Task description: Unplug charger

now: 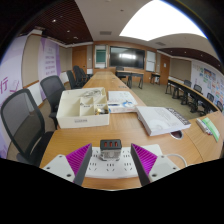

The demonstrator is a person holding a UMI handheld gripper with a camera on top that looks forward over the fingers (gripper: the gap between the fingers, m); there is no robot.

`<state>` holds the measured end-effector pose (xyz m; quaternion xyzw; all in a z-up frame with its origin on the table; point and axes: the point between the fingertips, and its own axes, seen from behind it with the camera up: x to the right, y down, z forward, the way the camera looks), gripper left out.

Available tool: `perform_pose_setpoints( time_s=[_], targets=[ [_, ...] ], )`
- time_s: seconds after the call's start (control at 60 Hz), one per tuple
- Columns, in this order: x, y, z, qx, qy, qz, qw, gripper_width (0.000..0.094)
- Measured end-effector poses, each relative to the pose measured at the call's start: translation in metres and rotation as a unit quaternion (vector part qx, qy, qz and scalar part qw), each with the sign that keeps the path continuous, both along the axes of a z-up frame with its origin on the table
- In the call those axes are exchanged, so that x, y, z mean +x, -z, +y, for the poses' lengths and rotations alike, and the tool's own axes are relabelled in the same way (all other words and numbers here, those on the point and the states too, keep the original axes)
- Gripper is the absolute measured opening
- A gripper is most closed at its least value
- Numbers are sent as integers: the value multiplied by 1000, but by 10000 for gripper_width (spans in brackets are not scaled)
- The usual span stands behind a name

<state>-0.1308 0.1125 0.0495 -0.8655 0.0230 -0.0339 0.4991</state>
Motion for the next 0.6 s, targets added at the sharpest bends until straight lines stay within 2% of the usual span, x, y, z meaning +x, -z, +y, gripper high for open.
perform_pose_setpoints(
  time_s=[0.05,0.1,0.133,0.35,0.483,0.517,0.567,0.6],
  targets=[
    [0,8,11,-5,-1,3,1000,703],
    [0,18,17,-15,-5,5,1000,533],
    [2,23,20,-18,-4,1,1000,387],
    [-2,20,21,-6,-19,1,1000,256],
    [-2,10,20,-21,-14,24,999,238],
    [2,-37,30,52,-18,10,998,231],
    [-3,-129,33,150,-47,-43,987,229],
    [-12,-183,30,199,-60,-31,978,229]
  ],
)
